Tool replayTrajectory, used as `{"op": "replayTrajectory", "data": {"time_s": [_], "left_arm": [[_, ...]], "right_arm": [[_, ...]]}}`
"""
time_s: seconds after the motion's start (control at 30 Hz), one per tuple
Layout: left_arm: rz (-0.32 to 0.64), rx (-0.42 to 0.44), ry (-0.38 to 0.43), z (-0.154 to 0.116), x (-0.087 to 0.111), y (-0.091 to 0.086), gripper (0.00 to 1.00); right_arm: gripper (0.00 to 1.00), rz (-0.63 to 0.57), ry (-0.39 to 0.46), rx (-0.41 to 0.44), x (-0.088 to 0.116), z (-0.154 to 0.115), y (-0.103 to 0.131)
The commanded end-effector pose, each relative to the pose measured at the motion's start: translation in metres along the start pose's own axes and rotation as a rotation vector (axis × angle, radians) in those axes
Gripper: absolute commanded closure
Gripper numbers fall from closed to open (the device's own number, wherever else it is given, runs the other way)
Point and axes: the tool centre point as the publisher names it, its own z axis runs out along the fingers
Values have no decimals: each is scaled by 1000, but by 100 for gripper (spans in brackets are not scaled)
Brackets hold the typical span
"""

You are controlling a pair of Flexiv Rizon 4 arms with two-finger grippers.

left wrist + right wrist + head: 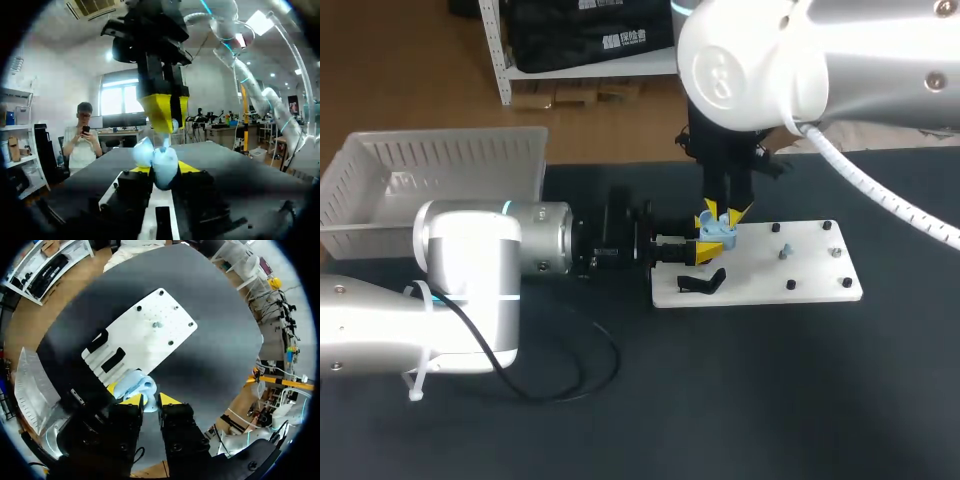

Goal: Pick up each earbud case from the left stands, insert the matching earbuds, close the lid, and place the case in the box.

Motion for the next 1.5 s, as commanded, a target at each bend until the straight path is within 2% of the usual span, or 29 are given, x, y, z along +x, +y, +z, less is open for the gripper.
{"op": "replayTrajectory", "data": {"time_s": [0.03,1.2,1.23,1.3,1.33,1.37,1.47,1.5], "left_arm": [[-1,5,-1,0,0,2,100],[-1,5,-1,0,0,2,100],[-1,5,-1,0,0,2,100],[-1,5,-1,0,0,2,100],[-1,5,-1,0,0,2,100],[-1,5,-1,0,0,2,100],[-1,5,-1,0,0,2,100],[-1,5,-1,0,0,2,100]], "right_arm": [[100,2,1,12,-2,1,5],[99,38,0,66,-8,13,6],[81,38,1,67,-8,13,6],[31,39,5,62,-8,13,5],[12,38,6,58,-7,12,5],[10,37,5,53,-7,11,4],[15,33,6,36,-4,6,1],[26,30,7,28,-3,4,-1]]}}
